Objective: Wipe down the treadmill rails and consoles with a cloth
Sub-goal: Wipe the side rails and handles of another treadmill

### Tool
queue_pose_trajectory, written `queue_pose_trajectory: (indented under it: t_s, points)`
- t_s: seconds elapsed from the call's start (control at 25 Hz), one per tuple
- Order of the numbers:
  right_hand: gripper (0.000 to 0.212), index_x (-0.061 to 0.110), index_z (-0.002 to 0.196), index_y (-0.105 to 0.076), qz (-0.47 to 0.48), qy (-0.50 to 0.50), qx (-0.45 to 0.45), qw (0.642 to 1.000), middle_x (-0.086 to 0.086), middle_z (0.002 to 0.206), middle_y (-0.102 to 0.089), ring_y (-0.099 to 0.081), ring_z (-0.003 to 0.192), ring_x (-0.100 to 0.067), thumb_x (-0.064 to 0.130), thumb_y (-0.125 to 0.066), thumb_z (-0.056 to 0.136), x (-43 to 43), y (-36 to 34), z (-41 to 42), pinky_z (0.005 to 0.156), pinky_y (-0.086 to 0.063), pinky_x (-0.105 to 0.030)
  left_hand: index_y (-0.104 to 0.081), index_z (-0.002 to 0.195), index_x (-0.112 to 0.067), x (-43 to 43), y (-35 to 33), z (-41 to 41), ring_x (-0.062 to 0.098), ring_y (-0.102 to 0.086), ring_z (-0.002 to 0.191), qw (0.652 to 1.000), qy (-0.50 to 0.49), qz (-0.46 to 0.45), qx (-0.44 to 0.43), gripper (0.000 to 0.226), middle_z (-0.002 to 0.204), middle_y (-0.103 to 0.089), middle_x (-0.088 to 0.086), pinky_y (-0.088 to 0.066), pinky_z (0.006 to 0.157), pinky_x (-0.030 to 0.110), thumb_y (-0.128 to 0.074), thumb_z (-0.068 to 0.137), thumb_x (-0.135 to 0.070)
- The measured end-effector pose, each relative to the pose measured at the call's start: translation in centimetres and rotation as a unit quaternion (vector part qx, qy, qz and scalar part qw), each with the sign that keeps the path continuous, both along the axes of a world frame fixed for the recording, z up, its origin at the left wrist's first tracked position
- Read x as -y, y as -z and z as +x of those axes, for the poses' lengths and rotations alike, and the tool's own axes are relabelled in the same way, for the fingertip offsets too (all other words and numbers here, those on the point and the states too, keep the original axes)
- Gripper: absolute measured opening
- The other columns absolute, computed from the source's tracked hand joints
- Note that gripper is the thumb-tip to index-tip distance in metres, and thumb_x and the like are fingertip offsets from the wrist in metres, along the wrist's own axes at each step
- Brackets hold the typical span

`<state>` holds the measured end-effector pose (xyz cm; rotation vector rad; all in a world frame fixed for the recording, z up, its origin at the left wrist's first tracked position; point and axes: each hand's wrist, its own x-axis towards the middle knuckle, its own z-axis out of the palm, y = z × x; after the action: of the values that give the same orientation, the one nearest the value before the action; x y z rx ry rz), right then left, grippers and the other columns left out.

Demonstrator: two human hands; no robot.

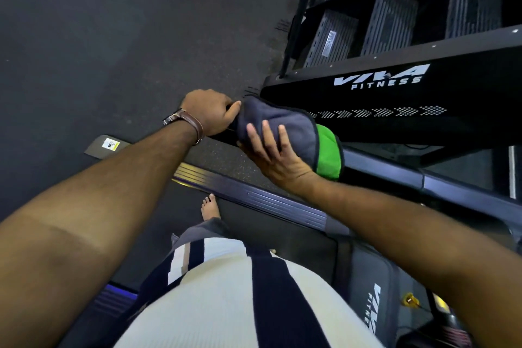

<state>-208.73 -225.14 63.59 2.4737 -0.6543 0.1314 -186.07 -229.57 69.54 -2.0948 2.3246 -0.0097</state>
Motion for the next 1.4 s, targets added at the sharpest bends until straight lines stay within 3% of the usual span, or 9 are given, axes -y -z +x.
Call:
queue_pose_trajectory:
  t_s: [0.28,0.52,0.64,0.8,0.92,1.08,1.16,1.28,1.4]
  points:
    - [0.059,0.018,0.157,-0.018,-0.047,-0.016,-0.089,0.995,-0.016,0.164,-0.006,-0.029,0.142,-0.046,0.028,-0.036,0.102,0.0,-1.9,-5.3,0.103,-0.036,-0.068,-0.069,0.094,-0.015,-0.5,0.0,0.0,0.037,-0.064,0.090,1.000,0.001,-0.020,-0.017,0.048,0.099,-0.070,0.014,-0.045,0.072,0.037,-0.030,0.095,-0.043]
    - [0.058,0.016,0.157,-0.013,0.031,-0.009,-0.081,0.996,-0.028,0.157,-0.022,-0.040,0.131,-0.052,0.025,-0.033,0.103,0.4,-2.7,-4.7,0.101,-0.041,-0.061,-0.069,0.091,-0.013,-0.5,0.1,0.2,0.036,-0.063,0.091,0.999,0.009,-0.020,-0.041,0.047,0.098,-0.070,0.015,-0.044,0.075,0.039,-0.031,0.095,-0.040]
    - [0.091,0.013,0.154,-0.020,0.188,0.157,-0.024,0.969,-0.024,0.136,-0.049,-0.058,0.109,-0.042,0.049,-0.065,0.083,1.8,-5.4,-5.5,0.087,-0.052,-0.049,-0.069,0.089,-0.016,-0.8,0.2,1.1,0.035,-0.060,0.089,0.998,0.033,-0.024,-0.037,0.049,0.092,-0.070,0.013,-0.037,0.073,0.038,-0.029,0.097,-0.043]
    - [0.070,0.028,0.113,-0.059,0.479,0.236,0.021,0.845,0.003,0.098,-0.070,-0.067,0.090,-0.025,0.062,-0.081,0.055,5.9,-8.7,-1.8,0.076,-0.056,-0.038,-0.067,0.087,-0.018,-0.3,-0.6,3.1,0.037,-0.063,0.085,0.998,0.006,0.027,-0.064,0.054,0.090,-0.068,0.014,-0.038,0.065,0.035,-0.028,0.096,-0.053]
    - [0.045,0.022,0.095,-0.074,0.706,0.276,0.046,0.651,0.006,0.092,-0.076,-0.073,0.088,-0.017,0.049,-0.088,0.061,8.8,-9.4,-1.0,0.083,-0.058,-0.032,-0.066,0.082,-0.017,-0.4,-0.7,3.1,0.038,-0.062,0.080,0.994,-0.040,0.022,-0.102,0.045,0.086,-0.067,0.014,-0.038,0.061,0.033,-0.036,0.093,-0.049]
    - [0.097,0.008,0.102,-0.073,0.788,0.372,0.035,0.489,-0.012,0.101,-0.075,-0.072,0.094,-0.030,0.082,-0.078,0.039,10.8,-7.7,-1.3,0.094,-0.053,-0.041,-0.067,0.080,-0.017,-1.1,0.1,3.2,0.032,-0.062,0.075,0.946,-0.172,-0.081,-0.261,0.020,0.081,-0.069,0.005,-0.039,0.060,0.029,-0.051,0.081,-0.029]
    - [0.096,0.006,0.105,-0.071,0.807,0.390,0.029,0.442,-0.014,0.101,-0.075,-0.070,0.097,-0.032,0.077,-0.082,0.041,11.2,-7.2,0.7,0.101,-0.048,-0.042,-0.068,0.075,-0.016,-1.2,0.8,3.3,0.028,-0.062,0.070,0.887,-0.273,-0.120,-0.354,0.015,0.074,-0.070,0.002,-0.042,0.057,0.027,-0.054,0.076,-0.022]
    - [0.043,0.021,0.099,-0.069,0.799,0.317,0.027,0.510,0.001,0.093,-0.076,-0.070,0.095,-0.022,0.052,-0.075,0.071,10.8,-8.4,5.7,0.096,-0.050,-0.037,-0.069,0.072,-0.017,-0.6,2.1,3.6,0.023,-0.064,0.069,0.827,-0.343,-0.100,-0.435,0.018,0.070,-0.070,0.000,-0.053,0.061,0.032,-0.052,0.072,-0.025]
    - [0.051,0.034,0.119,-0.061,0.690,0.231,0.023,0.686,0.008,0.114,-0.070,-0.065,0.106,-0.015,0.061,-0.072,0.077,9.2,-9.1,6.1,0.100,-0.050,-0.040,-0.068,0.068,-0.019,-0.1,2.7,4.0,0.022,-0.065,0.069,0.822,-0.323,-0.071,-0.463,0.022,0.069,-0.070,-0.002,-0.054,0.063,0.036,-0.048,0.071,-0.027]
